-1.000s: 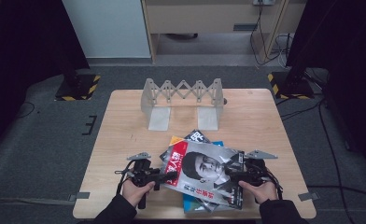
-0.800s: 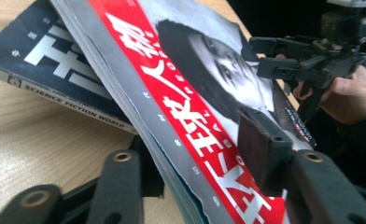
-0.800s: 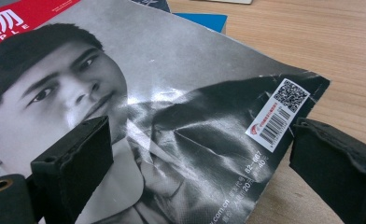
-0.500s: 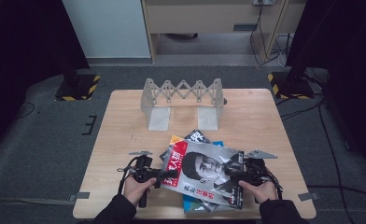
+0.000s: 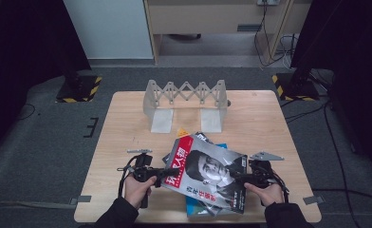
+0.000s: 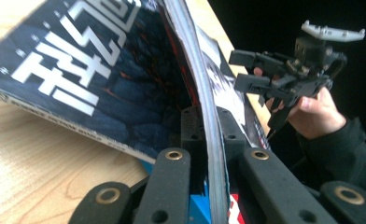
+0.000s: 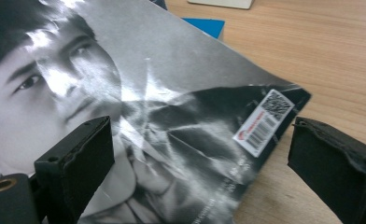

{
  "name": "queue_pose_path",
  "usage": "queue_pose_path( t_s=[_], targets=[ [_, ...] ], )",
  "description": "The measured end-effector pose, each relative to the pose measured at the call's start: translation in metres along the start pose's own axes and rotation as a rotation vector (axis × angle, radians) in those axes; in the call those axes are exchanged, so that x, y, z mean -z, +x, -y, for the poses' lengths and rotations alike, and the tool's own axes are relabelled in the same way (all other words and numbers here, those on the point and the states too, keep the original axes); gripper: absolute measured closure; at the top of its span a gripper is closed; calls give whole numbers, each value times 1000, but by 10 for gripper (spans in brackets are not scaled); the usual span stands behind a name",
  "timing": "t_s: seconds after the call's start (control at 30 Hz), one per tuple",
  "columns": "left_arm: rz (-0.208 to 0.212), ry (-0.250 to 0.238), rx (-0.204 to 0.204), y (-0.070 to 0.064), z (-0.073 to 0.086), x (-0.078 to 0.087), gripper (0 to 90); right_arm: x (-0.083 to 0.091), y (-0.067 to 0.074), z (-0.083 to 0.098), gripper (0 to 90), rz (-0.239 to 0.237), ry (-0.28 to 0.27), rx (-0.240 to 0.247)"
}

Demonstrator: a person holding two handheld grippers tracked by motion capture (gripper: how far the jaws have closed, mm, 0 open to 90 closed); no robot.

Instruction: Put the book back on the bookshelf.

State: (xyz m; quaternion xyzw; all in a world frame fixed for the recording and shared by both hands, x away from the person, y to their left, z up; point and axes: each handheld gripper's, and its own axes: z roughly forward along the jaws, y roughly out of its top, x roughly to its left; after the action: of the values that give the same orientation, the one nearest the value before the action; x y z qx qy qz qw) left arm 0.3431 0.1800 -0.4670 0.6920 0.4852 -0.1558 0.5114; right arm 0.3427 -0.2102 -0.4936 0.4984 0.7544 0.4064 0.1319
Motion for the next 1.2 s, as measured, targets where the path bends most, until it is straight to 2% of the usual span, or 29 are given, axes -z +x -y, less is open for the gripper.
queue_pose_path(
  t_s=[0.13, 0.27, 0.63, 0.77, 0.9, 1.03, 1.13, 1.2],
  targets=[
    [-1, -27, -5, -2, -6, 5, 858, 5, -6, -2, 71, 14, -29, -17],
    [-11, -32, -18, -5, -12, 4, 860, 10, -17, -2, 73, 55, -44, -24],
    [2, -61, -21, -11, -26, 3, 863, 22, -61, 0, 68, 185, -66, -59],
    [9, -70, -25, -14, -30, 4, 863, 23, -77, 3, 68, 240, -52, -65],
    [24, -87, -21, -16, -35, 6, 863, 20, -91, 8, 57, 284, -3, -69],
    [50, -109, -16, -20, -41, 11, 863, 18, -98, 13, 57, 304, 39, -49],
    [63, -113, -20, -26, -44, 10, 863, 17, -100, 16, 60, 310, 55, -49],
    [87, -118, -10, -28, -46, 9, 863, 16, -101, 17, 60, 312, 64, -54]
  ],
)
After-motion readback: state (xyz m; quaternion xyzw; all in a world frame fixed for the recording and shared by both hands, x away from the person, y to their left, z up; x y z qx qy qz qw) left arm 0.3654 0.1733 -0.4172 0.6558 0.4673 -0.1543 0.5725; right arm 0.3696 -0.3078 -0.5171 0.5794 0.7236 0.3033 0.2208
